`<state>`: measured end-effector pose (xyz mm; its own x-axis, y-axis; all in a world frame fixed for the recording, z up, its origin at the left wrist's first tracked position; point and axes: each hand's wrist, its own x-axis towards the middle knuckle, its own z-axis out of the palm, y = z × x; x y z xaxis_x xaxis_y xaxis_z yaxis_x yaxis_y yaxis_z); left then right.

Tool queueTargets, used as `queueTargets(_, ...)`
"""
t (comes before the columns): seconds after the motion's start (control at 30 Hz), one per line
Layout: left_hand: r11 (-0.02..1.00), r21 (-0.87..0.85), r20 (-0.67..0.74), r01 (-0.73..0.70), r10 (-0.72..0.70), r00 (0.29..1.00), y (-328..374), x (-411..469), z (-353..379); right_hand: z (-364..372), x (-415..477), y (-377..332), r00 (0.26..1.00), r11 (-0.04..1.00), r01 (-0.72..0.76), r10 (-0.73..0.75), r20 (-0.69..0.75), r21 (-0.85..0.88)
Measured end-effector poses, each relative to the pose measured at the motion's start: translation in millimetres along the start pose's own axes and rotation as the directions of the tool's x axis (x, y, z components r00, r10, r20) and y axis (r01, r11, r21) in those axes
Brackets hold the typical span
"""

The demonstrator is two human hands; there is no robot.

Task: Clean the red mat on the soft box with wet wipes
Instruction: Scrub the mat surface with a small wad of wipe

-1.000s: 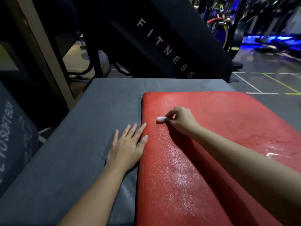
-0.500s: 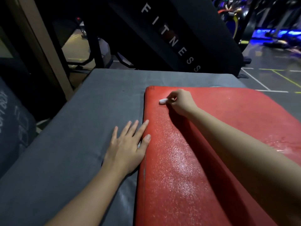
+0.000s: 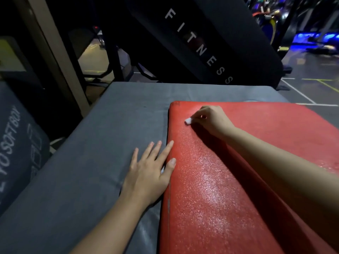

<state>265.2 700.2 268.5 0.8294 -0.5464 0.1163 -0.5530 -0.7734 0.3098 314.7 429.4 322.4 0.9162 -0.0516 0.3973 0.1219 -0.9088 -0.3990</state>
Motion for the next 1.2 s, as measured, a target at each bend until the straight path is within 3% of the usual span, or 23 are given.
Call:
queueTargets(0.17, 1.0, 0.012, -0.01, -0.009, 0.009, 1.0, -2.6, 1.6, 1.9, 5.4, 22.6, 12.8, 0.984, 0.987, -0.162, 0.163, -0.069, 0.025)
queueTargets(0.37, 1.0, 0.004, -0.012, -0.011, 0.011, 1.0, -2.6, 1.5, 2.5, 3.5, -3.1, 6.2, 0.999, 1.0, -0.021, 0.021, -0.035, -0.017)
queueTargets(0.5, 1.0, 0.015, -0.001, -0.008, 0.008, 1.0, -1.7, 0.1, 1.6, 6.2, 21.1, 14.7, 0.998, 0.997, -0.047, 0.045, -0.04, -0.055)
queueTargets(0.67, 1.0, 0.004, -0.005, -0.001, 0.001, 1.0, -1.5, 0.4, 2.5, 20.2, 67.1, 28.9, 0.959, 0.961, -0.278, 0.275, -0.072, -0.02)
queueTargets(0.77, 1.0, -0.003, -0.014, -0.008, 0.008, 1.0, -2.6, 1.8, 0.9, 27.1, 77.7, 25.9, 0.946, 0.947, -0.319, 0.316, -0.075, -0.027)
queueTargets(0.93, 1.0, -0.01, -0.015, -0.009, 0.009, 1.0, -3.2, 1.4, 2.6, 5.7, 72.9, 22.8, 0.962, 0.967, -0.235, 0.245, 0.116, -0.098)
queueTargets(1.03, 1.0, 0.0, -0.011, -0.017, 0.017, 1.0, -3.2, 2.3, 3.1, 10.0, 77.6, 24.1, 0.966, 0.967, -0.249, 0.252, 0.06, -0.057)
queueTargets(1.2, 1.0, 0.006, -0.006, 0.004, -0.004, 1.0, -3.6, 2.2, 2.5, 22.6, 98.4, 38.0, 0.915, 0.914, -0.404, 0.402, -0.045, -0.043)
